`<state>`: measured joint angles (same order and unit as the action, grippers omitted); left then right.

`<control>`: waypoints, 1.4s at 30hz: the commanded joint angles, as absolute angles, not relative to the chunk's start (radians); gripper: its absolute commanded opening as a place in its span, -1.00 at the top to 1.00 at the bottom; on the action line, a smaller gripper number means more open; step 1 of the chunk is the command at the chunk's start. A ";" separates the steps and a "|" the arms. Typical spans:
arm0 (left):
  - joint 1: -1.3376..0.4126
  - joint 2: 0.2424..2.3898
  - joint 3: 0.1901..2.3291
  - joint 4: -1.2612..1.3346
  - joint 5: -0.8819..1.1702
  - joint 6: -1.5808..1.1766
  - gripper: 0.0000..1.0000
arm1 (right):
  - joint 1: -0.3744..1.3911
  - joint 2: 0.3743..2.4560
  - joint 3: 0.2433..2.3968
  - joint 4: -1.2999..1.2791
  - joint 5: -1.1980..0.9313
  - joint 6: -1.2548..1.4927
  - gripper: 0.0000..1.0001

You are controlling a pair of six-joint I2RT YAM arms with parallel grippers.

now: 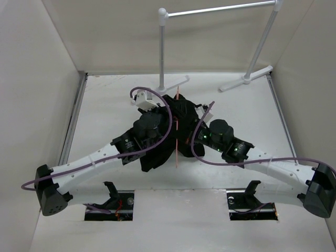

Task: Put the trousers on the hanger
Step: Place the hanger at the clothesline.

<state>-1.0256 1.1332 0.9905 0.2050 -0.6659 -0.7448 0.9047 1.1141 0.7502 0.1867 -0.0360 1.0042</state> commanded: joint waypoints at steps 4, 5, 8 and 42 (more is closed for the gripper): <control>-1.021 1.048 1.071 0.222 -0.577 -0.692 -1.00 | 0.845 1.098 0.784 0.272 -0.043 0.985 0.91; -1.021 1.039 1.080 0.221 -0.568 -0.684 -1.00 | 0.838 1.100 0.785 0.272 -0.046 0.980 0.91; -1.021 1.009 1.101 0.221 -0.545 -0.657 -1.00 | 0.795 1.097 0.795 0.272 -0.063 0.974 0.91; -0.843 0.643 0.822 -0.311 -0.595 -0.683 -1.00 | 0.231 1.460 1.678 0.006 -0.206 0.821 0.94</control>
<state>-0.8490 0.6502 0.8341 -0.3080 -0.6060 -0.6552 0.2478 1.4982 1.5829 -0.1116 -0.1772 0.8234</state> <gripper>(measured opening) 0.997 0.119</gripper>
